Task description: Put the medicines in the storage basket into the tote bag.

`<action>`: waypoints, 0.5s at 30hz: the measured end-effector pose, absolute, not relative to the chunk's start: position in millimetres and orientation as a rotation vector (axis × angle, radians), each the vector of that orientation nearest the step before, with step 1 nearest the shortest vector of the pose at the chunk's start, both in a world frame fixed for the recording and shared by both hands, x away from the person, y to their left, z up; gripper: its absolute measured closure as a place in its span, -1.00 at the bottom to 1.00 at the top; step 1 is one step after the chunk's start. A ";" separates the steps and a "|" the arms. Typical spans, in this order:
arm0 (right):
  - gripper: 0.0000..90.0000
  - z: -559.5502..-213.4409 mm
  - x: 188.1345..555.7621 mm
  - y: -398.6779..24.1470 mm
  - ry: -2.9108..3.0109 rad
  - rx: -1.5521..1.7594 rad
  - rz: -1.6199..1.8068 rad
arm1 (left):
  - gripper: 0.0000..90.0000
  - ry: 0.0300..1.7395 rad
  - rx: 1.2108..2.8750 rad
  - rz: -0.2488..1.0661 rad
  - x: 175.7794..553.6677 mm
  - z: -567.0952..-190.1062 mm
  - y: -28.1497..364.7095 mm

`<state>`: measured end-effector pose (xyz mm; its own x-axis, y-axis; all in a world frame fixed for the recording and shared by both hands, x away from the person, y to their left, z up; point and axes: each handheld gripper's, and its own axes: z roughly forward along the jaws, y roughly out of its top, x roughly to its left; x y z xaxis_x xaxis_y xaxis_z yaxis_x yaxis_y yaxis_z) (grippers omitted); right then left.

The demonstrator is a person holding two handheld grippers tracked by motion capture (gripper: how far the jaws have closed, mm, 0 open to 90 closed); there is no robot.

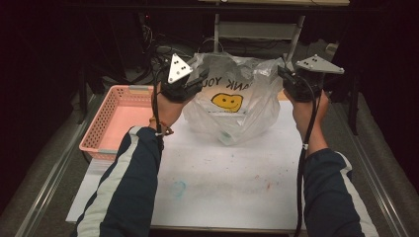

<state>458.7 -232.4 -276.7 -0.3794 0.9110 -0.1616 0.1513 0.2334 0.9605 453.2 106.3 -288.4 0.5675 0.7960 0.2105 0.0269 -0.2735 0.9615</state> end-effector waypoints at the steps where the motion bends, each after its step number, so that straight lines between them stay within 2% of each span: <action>1: 1.00 -278.6 461.0 -233.9 1.718 1.003 1.195 | -0.17 0.698 1.689 0.878 452.1 -288.2 109.4; 2: 1.00 -280.5 463.6 -236.2 1.708 1.009 1.175 | -0.17 0.704 1.682 0.872 450.7 -287.4 113.5; 4: 1.00 -283.4 468.2 -242.6 1.695 1.034 1.152 | -0.35 0.717 1.660 0.845 447.3 -287.7 123.4; 8: 1.00 -287.6 477.4 -257.7 1.668 1.069 1.067 | -0.40 0.695 1.674 0.822 436.9 -296.7 138.7; 10: 1.00 -291.3 483.0 -265.4 1.662 1.102 1.038 | -0.52 0.675 1.679 0.786 430.6 -306.2 142.0; 15: 1.00 -301.4 493.2 -275.4 1.665 1.175 1.021 | -0.54 0.669 1.736 0.705 427.0 -336.5 132.5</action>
<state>493.2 -275.4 -301.4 -0.2117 0.9618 -0.1738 0.2815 0.2303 0.9315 427.0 132.5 -336.5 0.6643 0.7365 0.1277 0.0895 -0.2479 0.9646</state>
